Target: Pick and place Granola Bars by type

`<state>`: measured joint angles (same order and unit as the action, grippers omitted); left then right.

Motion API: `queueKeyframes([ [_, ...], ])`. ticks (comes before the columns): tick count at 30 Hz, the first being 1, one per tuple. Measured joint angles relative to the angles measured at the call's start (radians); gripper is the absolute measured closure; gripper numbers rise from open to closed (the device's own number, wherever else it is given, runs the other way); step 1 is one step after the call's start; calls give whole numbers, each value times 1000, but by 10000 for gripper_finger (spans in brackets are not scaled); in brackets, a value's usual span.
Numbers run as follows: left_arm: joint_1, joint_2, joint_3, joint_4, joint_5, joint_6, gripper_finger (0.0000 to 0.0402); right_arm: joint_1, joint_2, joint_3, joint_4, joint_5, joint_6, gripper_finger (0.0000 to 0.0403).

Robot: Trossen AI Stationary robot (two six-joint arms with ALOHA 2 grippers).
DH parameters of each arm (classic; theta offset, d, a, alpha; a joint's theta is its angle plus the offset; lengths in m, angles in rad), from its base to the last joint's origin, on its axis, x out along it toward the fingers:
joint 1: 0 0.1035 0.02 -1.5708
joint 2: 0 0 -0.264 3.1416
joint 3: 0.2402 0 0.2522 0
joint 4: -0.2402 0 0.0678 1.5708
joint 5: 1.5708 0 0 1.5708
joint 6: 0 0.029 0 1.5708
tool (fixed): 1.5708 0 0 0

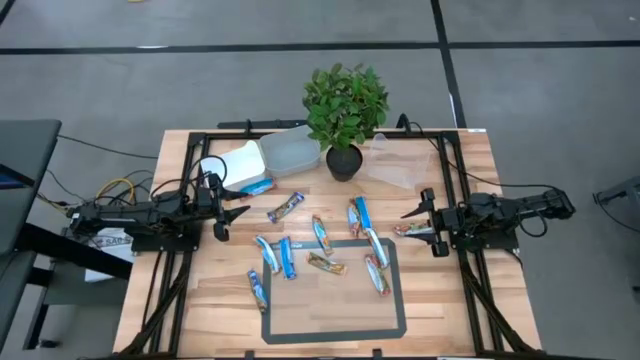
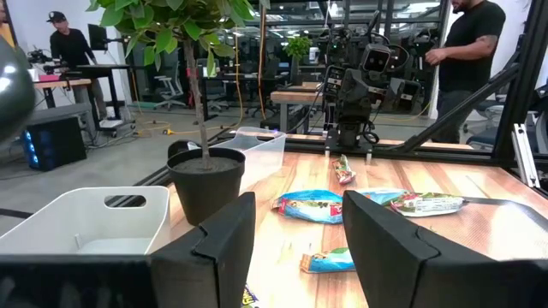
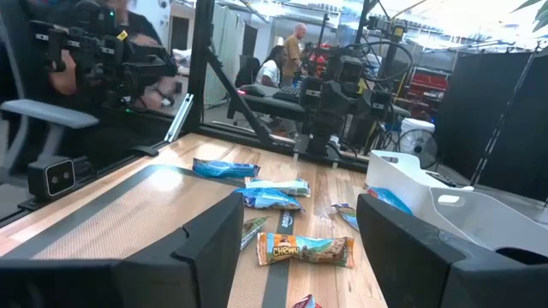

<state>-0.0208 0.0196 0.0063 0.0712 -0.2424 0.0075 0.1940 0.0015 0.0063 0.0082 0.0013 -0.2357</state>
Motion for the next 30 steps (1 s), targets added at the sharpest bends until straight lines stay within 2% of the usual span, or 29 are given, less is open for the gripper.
queueKeyframes([
  [30, -1, 0, 0, -2, 10, 0, 233, 0, 0, 0, 0, 0, 0, 179],
])
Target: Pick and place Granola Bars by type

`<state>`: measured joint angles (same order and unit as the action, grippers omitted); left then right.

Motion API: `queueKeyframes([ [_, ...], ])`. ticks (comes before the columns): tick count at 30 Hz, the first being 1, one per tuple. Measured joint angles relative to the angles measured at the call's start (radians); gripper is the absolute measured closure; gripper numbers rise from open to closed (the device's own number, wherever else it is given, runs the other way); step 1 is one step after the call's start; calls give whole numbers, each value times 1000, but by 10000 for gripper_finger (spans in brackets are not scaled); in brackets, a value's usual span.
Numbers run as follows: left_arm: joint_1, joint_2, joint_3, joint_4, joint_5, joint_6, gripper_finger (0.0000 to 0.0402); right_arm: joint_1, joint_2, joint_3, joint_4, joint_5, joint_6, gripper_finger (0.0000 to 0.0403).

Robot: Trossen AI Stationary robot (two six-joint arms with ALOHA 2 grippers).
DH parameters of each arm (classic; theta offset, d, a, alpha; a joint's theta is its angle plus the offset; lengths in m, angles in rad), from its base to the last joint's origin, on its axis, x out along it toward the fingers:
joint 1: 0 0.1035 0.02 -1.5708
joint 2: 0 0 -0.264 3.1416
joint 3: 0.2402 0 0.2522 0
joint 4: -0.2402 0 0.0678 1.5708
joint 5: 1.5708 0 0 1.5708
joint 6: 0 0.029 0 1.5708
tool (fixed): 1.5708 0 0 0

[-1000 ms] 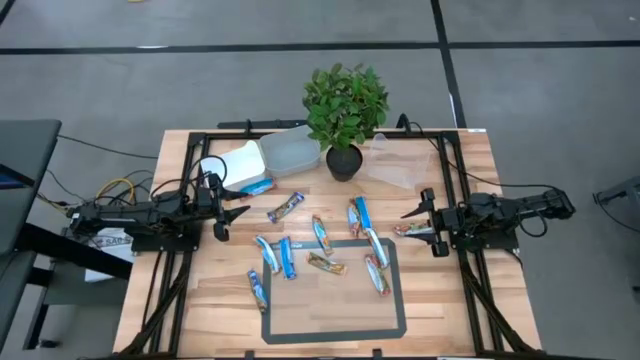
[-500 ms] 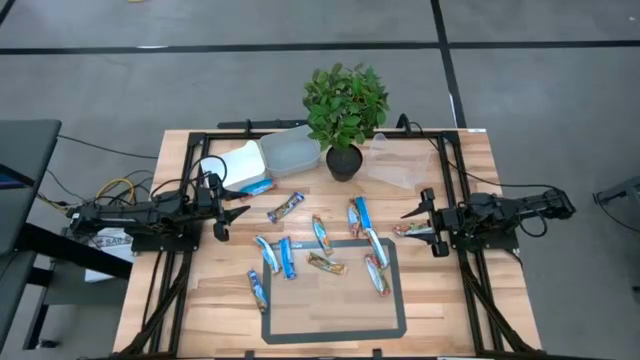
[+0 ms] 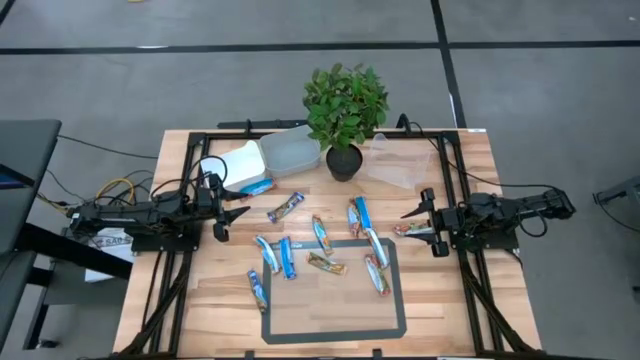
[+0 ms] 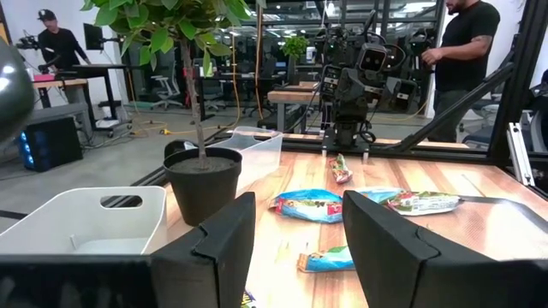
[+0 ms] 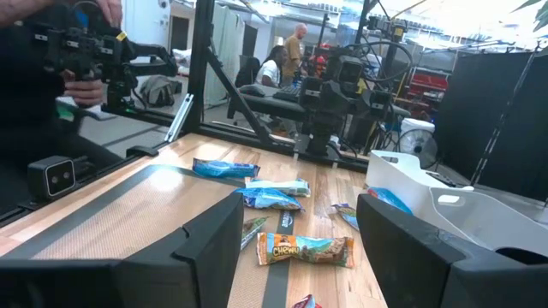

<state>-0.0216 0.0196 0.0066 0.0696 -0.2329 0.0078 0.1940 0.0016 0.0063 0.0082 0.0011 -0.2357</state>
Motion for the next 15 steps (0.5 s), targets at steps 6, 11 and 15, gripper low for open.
queueKeyframes([
  [6, 0, 17, 0, -1, 8, 19, 233, 0, 0, 0, 0, 0, 0, 179],
  [11, 0, 101, 11, -39, -8, -7, 233, 0, 0, 0, 0, 0, 0, 179],
  [15, 0, 218, 29, -61, -79, -16, 233, 0, 0, 0, 0, 0, 0, 179],
])
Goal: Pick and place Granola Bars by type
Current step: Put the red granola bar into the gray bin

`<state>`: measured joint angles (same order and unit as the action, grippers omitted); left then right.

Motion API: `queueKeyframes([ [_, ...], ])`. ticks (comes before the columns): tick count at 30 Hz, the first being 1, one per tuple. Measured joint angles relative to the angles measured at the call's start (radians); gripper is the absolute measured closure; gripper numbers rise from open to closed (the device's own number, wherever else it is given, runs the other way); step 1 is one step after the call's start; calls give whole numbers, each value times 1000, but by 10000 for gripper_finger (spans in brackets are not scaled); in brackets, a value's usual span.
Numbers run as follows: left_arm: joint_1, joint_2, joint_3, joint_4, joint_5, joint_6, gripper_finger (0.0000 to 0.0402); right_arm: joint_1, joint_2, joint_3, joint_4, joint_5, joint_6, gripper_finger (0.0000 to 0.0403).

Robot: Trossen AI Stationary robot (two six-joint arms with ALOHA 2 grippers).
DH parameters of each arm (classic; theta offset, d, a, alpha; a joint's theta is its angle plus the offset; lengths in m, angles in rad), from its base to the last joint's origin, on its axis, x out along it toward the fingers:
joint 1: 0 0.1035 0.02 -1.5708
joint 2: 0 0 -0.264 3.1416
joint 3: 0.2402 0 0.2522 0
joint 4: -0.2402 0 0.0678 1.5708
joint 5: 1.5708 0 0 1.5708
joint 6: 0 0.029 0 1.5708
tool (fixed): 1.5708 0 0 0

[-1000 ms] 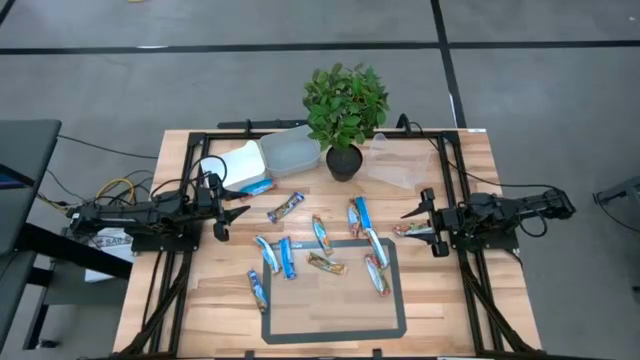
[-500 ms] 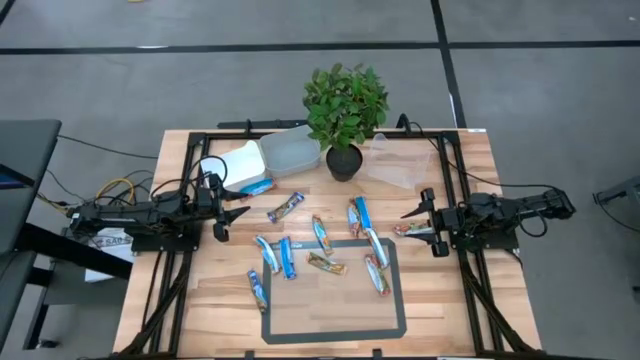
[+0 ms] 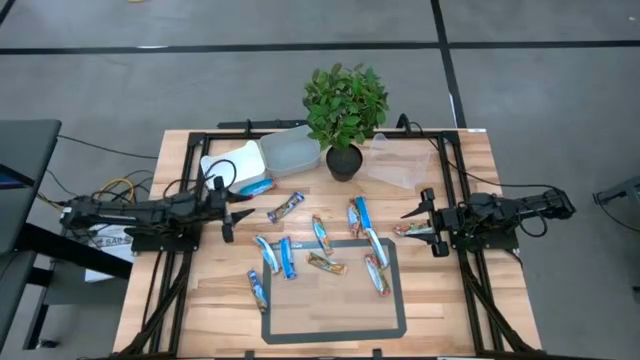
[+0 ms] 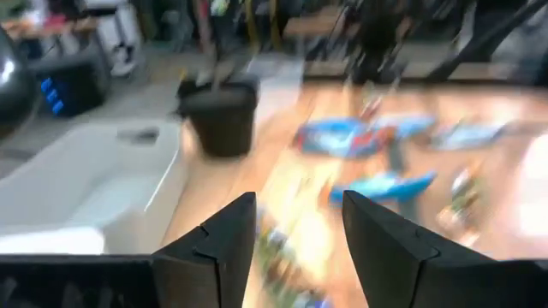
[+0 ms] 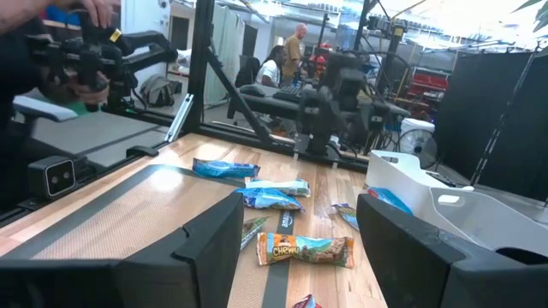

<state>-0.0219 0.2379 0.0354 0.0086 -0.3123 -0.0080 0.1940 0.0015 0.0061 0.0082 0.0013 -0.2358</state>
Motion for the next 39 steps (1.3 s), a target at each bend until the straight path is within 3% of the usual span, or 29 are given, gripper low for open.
queueKeyframes([
  [5, 0, 192, 56, -7, -94, -21, 233, 0, 0, 0, 0, 0, 0, 179],
  [13, 0, 592, 253, -99, -222, -63, 233, 0, 0, 0, 0, 0, 0, 179],
  [23, 9, 1021, 497, -289, -306, -141, 233, 0, 0, 0, 0, 0, 0, 179],
  [30, 54, 1173, 582, -422, -332, -173, 233, 0, 0, 0, 0, 0, 0, 179],
  [39, 109, 1205, 586, -497, -356, -173, 233, 0, 0, 0, 0, 0, 0, 179],
])
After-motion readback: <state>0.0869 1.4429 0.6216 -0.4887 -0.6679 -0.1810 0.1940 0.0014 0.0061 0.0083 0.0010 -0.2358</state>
